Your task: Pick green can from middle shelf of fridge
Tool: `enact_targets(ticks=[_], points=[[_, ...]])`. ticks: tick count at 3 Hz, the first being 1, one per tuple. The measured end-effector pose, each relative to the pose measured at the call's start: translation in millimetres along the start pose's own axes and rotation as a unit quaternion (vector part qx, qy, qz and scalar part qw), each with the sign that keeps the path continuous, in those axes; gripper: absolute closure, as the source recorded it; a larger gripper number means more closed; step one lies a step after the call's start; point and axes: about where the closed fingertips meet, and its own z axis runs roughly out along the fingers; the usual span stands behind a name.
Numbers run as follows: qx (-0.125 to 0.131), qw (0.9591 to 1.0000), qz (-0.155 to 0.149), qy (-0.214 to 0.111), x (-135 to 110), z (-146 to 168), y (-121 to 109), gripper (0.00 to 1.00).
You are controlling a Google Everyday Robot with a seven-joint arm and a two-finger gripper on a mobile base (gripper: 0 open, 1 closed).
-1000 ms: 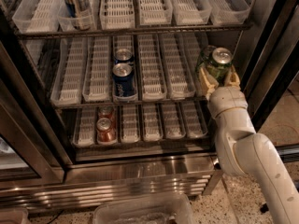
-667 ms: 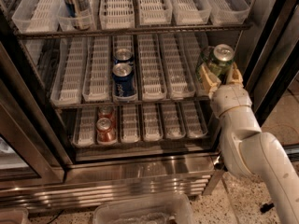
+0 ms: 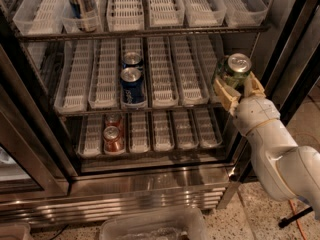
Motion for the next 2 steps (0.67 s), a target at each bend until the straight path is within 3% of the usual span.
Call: enact_targets(ticks=[1,2], points=[[-0.053,0.9984,0.007,0.017,1.1,-13.6,11.9,1.00],[-0.104,0.9936,0.015,0.041,0.2,-21.2,20.3,1.00]])
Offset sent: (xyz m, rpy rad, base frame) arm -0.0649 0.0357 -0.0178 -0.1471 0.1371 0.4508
